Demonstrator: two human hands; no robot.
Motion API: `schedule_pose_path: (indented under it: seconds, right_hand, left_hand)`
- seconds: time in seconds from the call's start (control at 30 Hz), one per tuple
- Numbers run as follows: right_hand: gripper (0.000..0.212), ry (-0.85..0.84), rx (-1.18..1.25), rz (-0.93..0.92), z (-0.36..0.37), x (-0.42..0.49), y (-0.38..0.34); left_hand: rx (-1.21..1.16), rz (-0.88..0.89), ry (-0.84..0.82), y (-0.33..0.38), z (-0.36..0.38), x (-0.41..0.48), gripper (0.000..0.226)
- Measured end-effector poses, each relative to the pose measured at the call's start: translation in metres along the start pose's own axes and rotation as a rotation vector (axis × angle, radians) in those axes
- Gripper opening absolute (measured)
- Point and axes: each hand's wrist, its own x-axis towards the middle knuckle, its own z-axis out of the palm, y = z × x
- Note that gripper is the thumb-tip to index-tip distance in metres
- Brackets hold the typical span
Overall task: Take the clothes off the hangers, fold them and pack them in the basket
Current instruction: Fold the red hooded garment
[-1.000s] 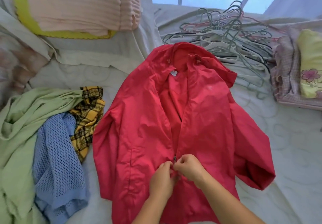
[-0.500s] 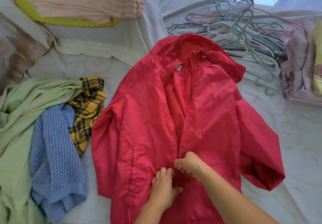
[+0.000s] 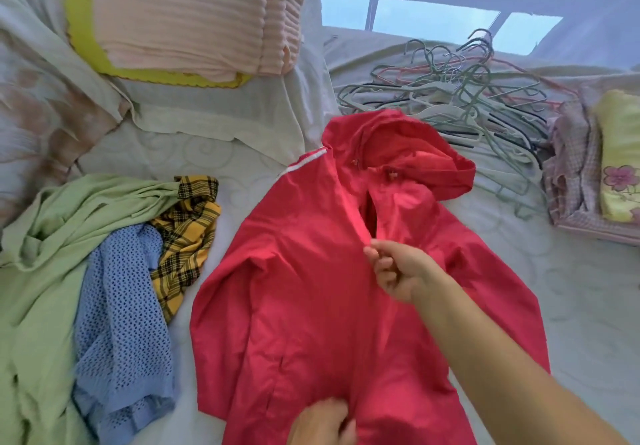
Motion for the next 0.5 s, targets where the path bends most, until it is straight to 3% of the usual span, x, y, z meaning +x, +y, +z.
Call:
schedule_pose_path:
  seconds: [0.03, 0.1, 0.2, 0.27, 0.4, 0.5]
  right_hand:
    - [0.024, -0.004, -0.019, -0.055, 0.011, -0.005, -0.021]
    - [0.026, -0.020, -0.148, -0.110, 0.029, -0.016, -0.042]
    - [0.029, -0.028, -0.328, -0.090, 0.036, -0.030, -0.031]
    - [0.029, -0.035, -0.349, -0.067, 0.033, -0.033, -0.016]
    - [0.029, -0.051, -0.275, -0.101, 0.026, -0.039, -0.008]
    - [0.029, -0.051, -0.321, -0.162, 0.031, -0.042, -0.024]
  left_hand:
    - [-0.003, -0.077, -0.108, -0.002, -0.001, -0.005, 0.075]
    - [0.004, -0.057, -0.085, -0.006, -0.011, -0.015, 0.071]
    - [-0.207, 0.109, 0.488, 0.006, -0.057, -0.029, 0.092]
    - [-0.336, 0.187, 0.777, 0.025, -0.096, -0.013, 0.081]
    - [-0.266, 0.226, 0.770, 0.060, -0.130, 0.019, 0.032]
    - [-0.344, 0.193, 0.854, 0.056, -0.113, 0.013, 0.023]
